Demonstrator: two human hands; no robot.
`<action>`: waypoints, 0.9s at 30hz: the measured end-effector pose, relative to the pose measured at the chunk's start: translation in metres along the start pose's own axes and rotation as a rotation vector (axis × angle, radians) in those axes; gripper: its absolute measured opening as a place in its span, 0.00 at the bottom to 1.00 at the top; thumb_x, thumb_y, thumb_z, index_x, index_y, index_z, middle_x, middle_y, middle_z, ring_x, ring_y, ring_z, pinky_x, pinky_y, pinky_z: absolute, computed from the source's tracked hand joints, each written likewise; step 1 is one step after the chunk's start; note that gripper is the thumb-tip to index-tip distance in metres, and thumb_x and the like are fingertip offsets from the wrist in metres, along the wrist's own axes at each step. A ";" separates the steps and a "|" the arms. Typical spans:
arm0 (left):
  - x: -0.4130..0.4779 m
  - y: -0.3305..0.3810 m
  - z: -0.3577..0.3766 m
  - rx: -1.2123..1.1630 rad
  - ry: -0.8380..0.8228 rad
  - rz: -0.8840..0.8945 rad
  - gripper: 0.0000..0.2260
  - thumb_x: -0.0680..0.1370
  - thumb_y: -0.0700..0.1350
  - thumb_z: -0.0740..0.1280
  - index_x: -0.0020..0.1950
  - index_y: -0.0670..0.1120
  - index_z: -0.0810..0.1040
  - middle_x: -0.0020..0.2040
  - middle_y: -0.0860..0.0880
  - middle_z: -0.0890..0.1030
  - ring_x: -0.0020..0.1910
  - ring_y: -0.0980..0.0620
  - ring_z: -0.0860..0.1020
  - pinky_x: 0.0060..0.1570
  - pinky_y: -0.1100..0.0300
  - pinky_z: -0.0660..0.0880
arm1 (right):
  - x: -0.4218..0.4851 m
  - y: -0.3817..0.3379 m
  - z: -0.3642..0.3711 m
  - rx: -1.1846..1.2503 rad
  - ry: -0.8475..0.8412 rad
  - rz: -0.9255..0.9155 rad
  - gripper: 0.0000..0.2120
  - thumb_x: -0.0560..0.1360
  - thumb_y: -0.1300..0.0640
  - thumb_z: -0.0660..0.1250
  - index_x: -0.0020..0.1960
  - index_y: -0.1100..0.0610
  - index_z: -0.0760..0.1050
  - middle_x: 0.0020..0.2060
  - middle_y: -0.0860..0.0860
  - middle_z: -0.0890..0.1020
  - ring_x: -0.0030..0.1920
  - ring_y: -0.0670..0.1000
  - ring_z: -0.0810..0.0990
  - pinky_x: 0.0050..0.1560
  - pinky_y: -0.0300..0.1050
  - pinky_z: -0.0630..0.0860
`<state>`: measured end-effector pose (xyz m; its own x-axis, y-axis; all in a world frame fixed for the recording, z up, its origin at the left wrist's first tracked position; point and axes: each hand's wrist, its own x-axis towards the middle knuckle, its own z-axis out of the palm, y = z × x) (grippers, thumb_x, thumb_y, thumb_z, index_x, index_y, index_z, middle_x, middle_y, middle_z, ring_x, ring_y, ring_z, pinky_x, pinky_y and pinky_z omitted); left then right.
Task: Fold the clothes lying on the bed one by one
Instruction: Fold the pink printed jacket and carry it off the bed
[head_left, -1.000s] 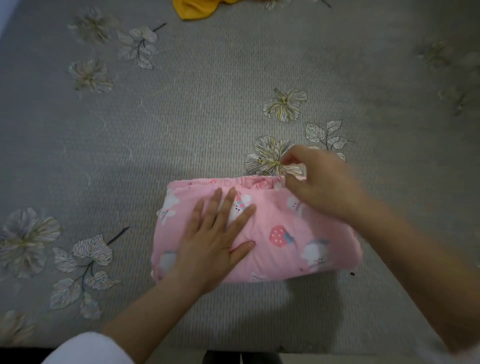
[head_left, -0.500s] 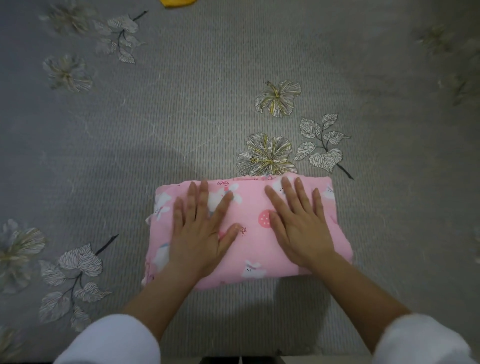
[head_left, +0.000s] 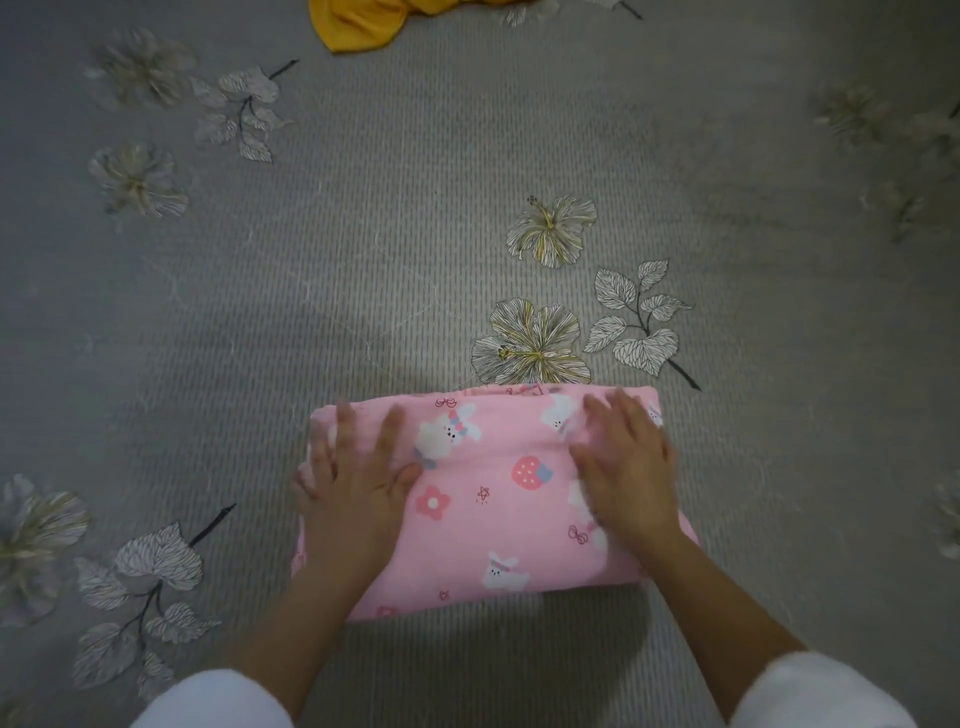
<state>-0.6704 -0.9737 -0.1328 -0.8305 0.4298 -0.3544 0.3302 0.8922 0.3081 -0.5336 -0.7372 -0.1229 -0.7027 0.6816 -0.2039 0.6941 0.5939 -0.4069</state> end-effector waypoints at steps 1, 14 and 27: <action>0.000 -0.001 -0.002 -0.052 -0.024 -0.092 0.32 0.75 0.70 0.50 0.74 0.65 0.38 0.78 0.48 0.37 0.76 0.42 0.39 0.70 0.35 0.45 | 0.001 0.000 -0.003 0.025 -0.010 0.152 0.35 0.71 0.40 0.66 0.75 0.47 0.60 0.76 0.53 0.58 0.76 0.55 0.56 0.72 0.59 0.53; -0.012 0.011 -0.053 -0.638 -0.068 -0.357 0.54 0.64 0.55 0.74 0.78 0.45 0.42 0.72 0.40 0.67 0.67 0.39 0.70 0.64 0.46 0.68 | -0.018 -0.025 -0.040 0.082 -0.004 0.477 0.25 0.67 0.46 0.74 0.54 0.59 0.69 0.51 0.56 0.80 0.54 0.58 0.79 0.61 0.55 0.66; -0.123 0.115 -0.144 -0.409 -0.003 0.033 0.41 0.74 0.49 0.69 0.78 0.49 0.46 0.69 0.38 0.68 0.66 0.36 0.69 0.65 0.40 0.62 | -0.194 -0.009 -0.206 0.211 0.276 0.573 0.24 0.70 0.45 0.71 0.56 0.60 0.71 0.51 0.56 0.80 0.55 0.60 0.78 0.60 0.55 0.67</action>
<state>-0.5952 -0.9440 0.0728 -0.8207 0.4585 -0.3408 0.1509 0.7493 0.6448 -0.3716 -0.7870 0.1035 -0.1472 0.9654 -0.2153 0.8805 0.0287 -0.4732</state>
